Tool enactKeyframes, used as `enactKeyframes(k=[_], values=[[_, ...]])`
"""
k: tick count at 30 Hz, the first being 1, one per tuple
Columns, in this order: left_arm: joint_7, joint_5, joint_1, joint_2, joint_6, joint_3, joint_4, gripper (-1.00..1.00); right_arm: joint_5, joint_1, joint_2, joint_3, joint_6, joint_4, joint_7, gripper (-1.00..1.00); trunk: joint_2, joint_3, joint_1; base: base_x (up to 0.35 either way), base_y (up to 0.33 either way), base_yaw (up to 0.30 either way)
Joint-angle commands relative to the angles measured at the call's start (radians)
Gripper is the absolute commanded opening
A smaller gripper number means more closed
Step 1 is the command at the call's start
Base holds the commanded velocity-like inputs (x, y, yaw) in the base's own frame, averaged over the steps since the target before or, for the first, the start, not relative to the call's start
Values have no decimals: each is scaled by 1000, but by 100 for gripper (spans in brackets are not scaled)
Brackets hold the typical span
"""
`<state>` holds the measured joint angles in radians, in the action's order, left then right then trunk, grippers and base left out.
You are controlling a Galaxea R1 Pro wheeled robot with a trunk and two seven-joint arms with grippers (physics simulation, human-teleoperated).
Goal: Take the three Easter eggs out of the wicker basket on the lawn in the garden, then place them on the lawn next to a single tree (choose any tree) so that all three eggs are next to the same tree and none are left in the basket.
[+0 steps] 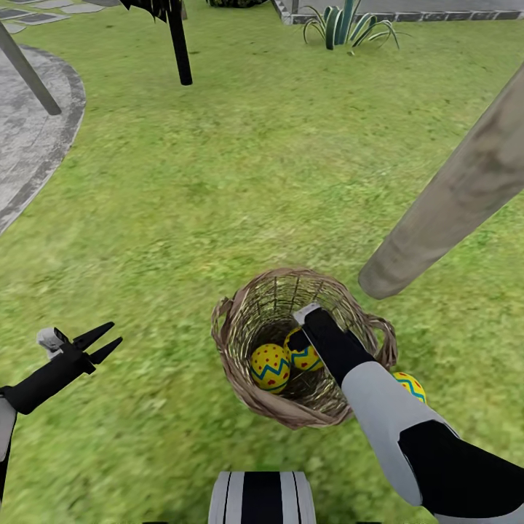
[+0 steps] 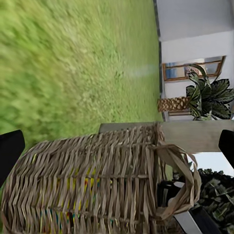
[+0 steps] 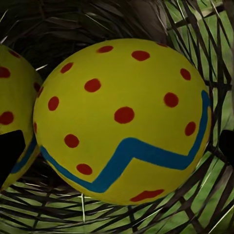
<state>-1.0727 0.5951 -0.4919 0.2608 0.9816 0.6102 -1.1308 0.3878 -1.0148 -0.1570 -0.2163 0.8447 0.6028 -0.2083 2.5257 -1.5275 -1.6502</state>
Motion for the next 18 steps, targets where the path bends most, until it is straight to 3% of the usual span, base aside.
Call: enactKeyframes(k=[1,18], values=[[-2,0,0,0,5,1,0,100,11,0,0,-2,4,2,-9,100,0,-1,0,0,0,0],[-1,0,0,-1,3,0,-1,100,12,0,-2,-2,3,6,-2,100,3,-39,-4,0,0,0]])
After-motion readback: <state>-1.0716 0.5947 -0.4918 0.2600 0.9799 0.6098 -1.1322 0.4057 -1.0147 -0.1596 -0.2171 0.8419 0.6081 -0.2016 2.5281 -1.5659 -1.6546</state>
